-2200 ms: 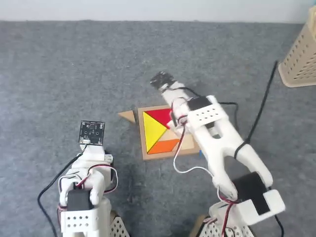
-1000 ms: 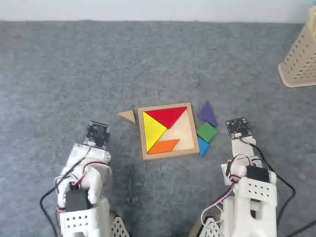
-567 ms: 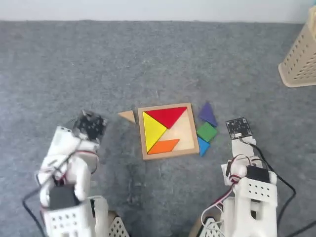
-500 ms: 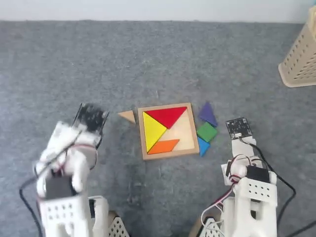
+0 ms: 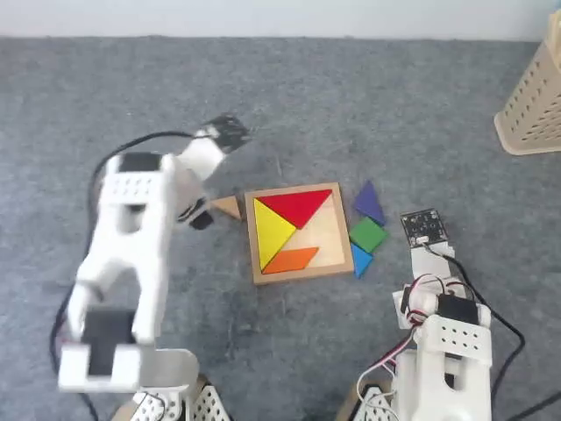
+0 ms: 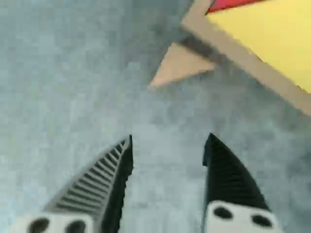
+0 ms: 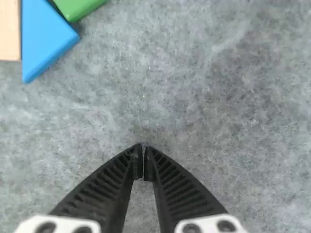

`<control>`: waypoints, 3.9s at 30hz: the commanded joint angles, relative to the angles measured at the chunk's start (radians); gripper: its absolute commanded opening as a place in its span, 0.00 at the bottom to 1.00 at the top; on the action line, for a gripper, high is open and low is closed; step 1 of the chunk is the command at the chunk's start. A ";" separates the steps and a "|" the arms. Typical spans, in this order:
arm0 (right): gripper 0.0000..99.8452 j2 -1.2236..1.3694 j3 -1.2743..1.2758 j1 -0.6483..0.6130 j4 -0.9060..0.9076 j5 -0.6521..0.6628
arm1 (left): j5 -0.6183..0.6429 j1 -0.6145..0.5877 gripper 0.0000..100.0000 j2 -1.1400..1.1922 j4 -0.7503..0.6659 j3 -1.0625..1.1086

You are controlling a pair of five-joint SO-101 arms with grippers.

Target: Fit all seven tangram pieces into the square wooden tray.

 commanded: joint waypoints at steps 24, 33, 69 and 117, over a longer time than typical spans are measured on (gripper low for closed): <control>0.01 -0.027 0.002 0.005 -0.019 0.023 | -0.190 0.137 0.23 0.531 0.008 -0.473; 0.01 -0.027 0.002 0.005 -0.019 0.023 | -0.186 0.138 0.22 0.583 0.015 -0.503; 0.01 -0.033 0.009 0.005 -0.021 0.023 | 0.057 0.180 0.02 0.273 0.416 -0.467; 0.01 -0.033 0.011 0.005 -0.021 0.025 | 0.120 0.520 0.16 0.245 -0.052 -0.180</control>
